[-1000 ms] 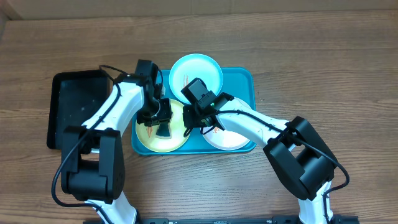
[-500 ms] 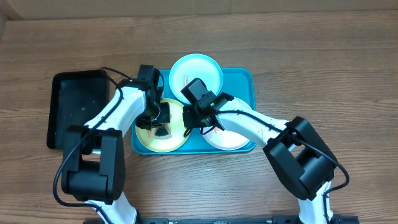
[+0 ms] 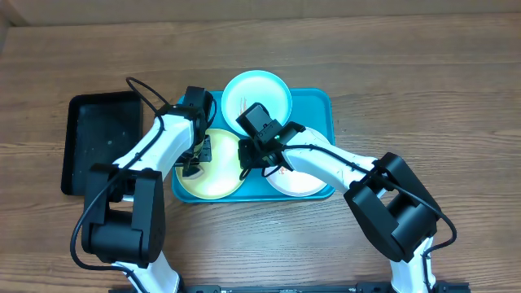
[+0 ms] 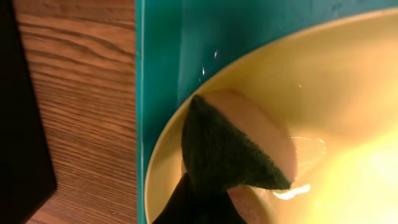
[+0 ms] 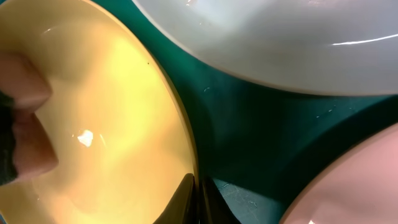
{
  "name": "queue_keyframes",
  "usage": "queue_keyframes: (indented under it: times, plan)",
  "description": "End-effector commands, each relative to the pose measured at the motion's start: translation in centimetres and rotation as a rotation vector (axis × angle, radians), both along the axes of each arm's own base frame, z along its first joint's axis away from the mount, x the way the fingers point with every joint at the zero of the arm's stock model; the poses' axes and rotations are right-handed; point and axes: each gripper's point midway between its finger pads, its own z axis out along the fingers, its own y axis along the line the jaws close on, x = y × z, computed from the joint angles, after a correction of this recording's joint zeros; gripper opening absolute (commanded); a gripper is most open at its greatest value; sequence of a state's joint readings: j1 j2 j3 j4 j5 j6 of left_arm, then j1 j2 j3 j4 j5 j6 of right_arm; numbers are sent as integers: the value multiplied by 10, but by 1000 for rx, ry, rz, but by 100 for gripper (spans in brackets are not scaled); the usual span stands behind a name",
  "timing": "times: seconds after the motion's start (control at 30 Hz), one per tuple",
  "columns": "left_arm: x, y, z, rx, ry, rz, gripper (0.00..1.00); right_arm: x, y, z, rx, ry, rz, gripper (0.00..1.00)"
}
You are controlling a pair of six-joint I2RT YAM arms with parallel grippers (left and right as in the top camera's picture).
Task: Clean dirty plates on tray and stack at the side
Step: 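Scrub the yellow plate's orange smear with the sponge in the left gripper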
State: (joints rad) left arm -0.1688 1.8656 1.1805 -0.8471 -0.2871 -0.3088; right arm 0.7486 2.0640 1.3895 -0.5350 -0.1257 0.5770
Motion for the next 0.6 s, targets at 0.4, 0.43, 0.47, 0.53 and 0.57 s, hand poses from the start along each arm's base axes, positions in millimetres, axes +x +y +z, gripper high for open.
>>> queue_keyframes:
  times: [0.4,0.43,0.47,0.53,0.57]
  plan:
    - [35,-109,-1,-570,-84,-35,4,7,-1,2,-8,-16,-14,4]
    - [34,-108,-4,-560,-77,-37,4,7,-1,2,-8,-16,-14,4]
    - [33,-105,-7,-539,-70,-39,4,7,-1,2,-8,-16,-14,4]
    - [30,-90,-12,-457,-58,-24,4,7,-1,2,-9,-16,-14,4]
    - [27,-79,-14,-396,-51,-11,4,6,-1,2,-11,-14,-14,4]
